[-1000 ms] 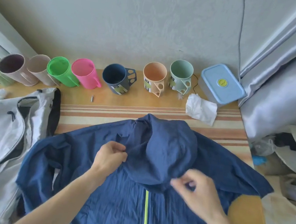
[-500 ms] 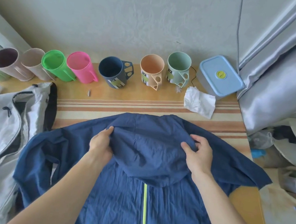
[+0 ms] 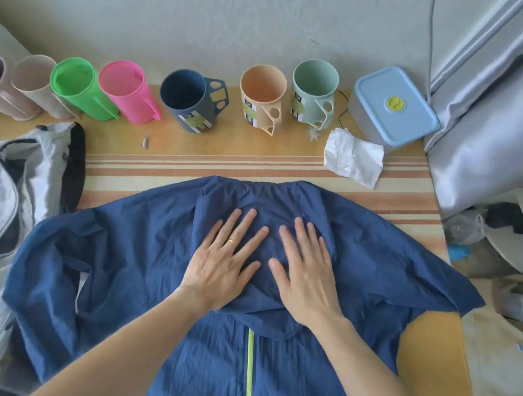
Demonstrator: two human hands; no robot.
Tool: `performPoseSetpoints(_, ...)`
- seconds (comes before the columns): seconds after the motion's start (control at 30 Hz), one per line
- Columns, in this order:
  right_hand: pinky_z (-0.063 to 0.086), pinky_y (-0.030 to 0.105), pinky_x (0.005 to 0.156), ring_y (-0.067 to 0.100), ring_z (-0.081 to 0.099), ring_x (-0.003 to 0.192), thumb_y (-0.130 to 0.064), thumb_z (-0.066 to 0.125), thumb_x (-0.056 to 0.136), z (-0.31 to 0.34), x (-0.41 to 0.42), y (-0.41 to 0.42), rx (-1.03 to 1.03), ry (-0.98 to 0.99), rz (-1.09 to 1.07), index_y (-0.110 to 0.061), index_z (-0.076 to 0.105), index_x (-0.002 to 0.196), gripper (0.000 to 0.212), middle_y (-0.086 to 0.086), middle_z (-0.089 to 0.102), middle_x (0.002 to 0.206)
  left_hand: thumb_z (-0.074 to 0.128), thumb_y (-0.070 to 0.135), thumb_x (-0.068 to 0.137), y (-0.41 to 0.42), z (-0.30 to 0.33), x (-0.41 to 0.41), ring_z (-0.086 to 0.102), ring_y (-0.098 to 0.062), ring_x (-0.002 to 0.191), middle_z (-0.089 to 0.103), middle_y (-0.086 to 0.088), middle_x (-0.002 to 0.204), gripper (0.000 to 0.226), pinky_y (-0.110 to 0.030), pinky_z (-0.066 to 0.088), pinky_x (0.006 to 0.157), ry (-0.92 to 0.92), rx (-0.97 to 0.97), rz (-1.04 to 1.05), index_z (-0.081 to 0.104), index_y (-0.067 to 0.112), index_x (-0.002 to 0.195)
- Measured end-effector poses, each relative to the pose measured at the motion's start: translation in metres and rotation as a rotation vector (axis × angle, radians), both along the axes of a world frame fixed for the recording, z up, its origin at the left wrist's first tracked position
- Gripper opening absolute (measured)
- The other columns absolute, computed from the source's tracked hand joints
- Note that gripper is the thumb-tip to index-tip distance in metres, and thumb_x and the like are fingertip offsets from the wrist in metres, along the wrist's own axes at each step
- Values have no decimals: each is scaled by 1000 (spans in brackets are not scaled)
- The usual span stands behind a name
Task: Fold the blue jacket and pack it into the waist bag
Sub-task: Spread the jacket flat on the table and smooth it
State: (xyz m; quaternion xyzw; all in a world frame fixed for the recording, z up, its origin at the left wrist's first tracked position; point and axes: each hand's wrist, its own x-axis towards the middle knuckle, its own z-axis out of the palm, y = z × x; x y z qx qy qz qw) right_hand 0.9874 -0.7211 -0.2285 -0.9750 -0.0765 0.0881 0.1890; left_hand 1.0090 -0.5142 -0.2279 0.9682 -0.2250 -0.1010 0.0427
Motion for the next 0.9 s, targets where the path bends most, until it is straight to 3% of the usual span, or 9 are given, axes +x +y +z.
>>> performPoseSetpoints(0.17,29,47,122,32,28,153,-32,57,101,30,-35,-80,138,-164,-496,-11,45,149,54,15,37,161,36,42,106,-43,33,-6,10,-31,160,12,-13,173,59,-50,20,127,-26,-97,62,31,21,161)
performPoseSetpoints(0.3,38,57,114,43,37,144,-1,71,82,37,-62,-178,-3,5,-779,-9,39,151,76,22,42,154,40,40,106,-112,54,-10,17,-33,158,18,-13,171,55,-50,22,126,-60,-224,-106,36,22,159)
performPoseSetpoints(0.4,47,48,106,37,52,133,-8,72,83,40,-60,-228,64,187,-812,-16,42,149,73,13,55,146,44,34,105,-170,54,-13,25,-34,156,23,-14,170,53,-50,26,124,-21,-262,-213,40,23,156)
performPoseSetpoints(0.53,45,38,71,41,68,98,-5,63,90,43,-44,-263,20,175,-709,-10,69,113,24,17,74,102,50,26,102,-236,45,-7,40,-38,147,34,-16,165,50,-51,41,114,69,-284,-229,46,19,152)
performPoseSetpoints(0.6,32,35,61,43,63,84,0,56,87,53,-34,-276,-2,164,-628,-13,63,86,15,14,64,77,51,24,100,-268,49,3,45,-37,140,42,-13,161,52,-50,47,106,98,-317,-196,46,18,151)
performPoseSetpoints(0.67,26,35,59,41,57,77,2,51,83,63,-22,-287,13,125,-537,-18,44,69,25,2,45,66,52,23,98,-296,54,16,44,-37,135,50,-7,154,55,-49,47,102,117,-338,-182,44,18,152)
performPoseSetpoints(0.73,28,35,60,36,56,80,0,51,84,73,-13,-295,37,76,-499,-22,46,69,27,2,50,70,54,22,97,-320,56,33,43,-36,133,63,-3,139,52,-45,42,102,188,-300,-171,46,18,148)
performPoseSetpoints(0.8,37,35,64,32,61,89,-6,55,88,76,-12,-299,20,-65,-563,-18,62,93,15,6,66,91,53,21,96,-335,56,49,50,-36,124,72,-7,118,36,-38,40,92,248,-224,-144,62,16,130)
performPoseSetpoints(0.9,48,39,72,33,64,96,-27,60,95,70,-27,-293,71,-177,-993,-13,62,102,16,8,69,99,50,18,95,-342,61,62,60,-39,95,73,-14,92,22,-35,35,70,263,-266,-23,69,8,88)
